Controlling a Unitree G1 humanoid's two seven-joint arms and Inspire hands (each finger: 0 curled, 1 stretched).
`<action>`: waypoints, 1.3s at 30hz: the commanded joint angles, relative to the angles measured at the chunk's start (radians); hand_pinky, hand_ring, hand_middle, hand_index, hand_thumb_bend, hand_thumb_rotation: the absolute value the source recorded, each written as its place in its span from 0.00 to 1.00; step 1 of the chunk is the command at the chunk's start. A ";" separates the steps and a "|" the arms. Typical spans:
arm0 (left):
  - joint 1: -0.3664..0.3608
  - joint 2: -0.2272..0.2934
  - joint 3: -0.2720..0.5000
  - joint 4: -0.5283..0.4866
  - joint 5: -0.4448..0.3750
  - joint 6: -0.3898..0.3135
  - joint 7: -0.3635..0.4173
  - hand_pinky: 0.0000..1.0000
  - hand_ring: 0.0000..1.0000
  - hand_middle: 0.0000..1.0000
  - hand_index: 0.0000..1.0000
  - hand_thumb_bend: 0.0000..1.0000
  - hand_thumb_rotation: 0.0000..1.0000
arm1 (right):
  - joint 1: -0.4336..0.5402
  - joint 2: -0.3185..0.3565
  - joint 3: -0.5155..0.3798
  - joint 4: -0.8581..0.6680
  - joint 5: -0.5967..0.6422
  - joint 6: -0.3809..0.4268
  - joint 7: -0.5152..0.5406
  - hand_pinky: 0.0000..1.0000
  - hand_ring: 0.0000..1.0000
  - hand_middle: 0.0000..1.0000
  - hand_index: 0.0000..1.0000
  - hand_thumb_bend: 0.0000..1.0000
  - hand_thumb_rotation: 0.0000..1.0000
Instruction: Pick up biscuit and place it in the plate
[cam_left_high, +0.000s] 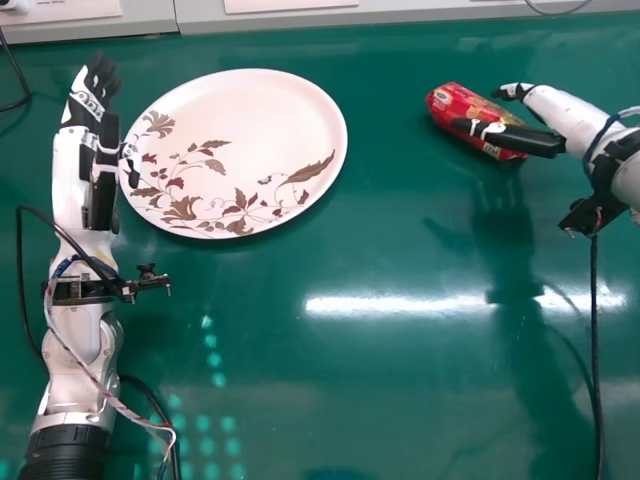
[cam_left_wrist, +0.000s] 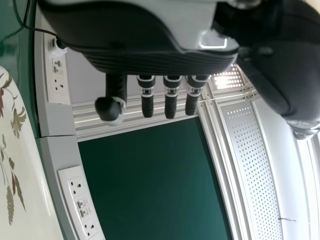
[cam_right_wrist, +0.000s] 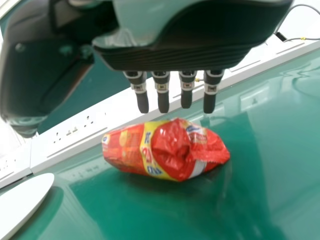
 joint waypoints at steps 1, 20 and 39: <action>0.070 -0.014 0.000 0.085 0.017 -0.020 0.006 0.00 1.00 1.00 1.00 1.00 0.87 | -0.011 -0.001 0.006 0.014 -0.007 -0.004 -0.014 0.91 1.00 1.00 1.00 1.00 0.57; 0.087 -0.008 0.000 0.064 0.078 -0.009 0.064 0.00 1.00 1.00 1.00 1.00 0.92 | -0.126 0.004 0.148 0.193 -0.129 -0.018 0.025 0.91 1.00 1.00 1.00 1.00 0.58; 0.096 -0.008 0.001 0.050 0.079 -0.012 0.076 0.00 1.00 1.00 1.00 1.00 0.93 | -0.263 0.040 0.282 0.450 -0.266 -0.111 -0.104 0.81 0.91 0.94 0.91 0.97 0.34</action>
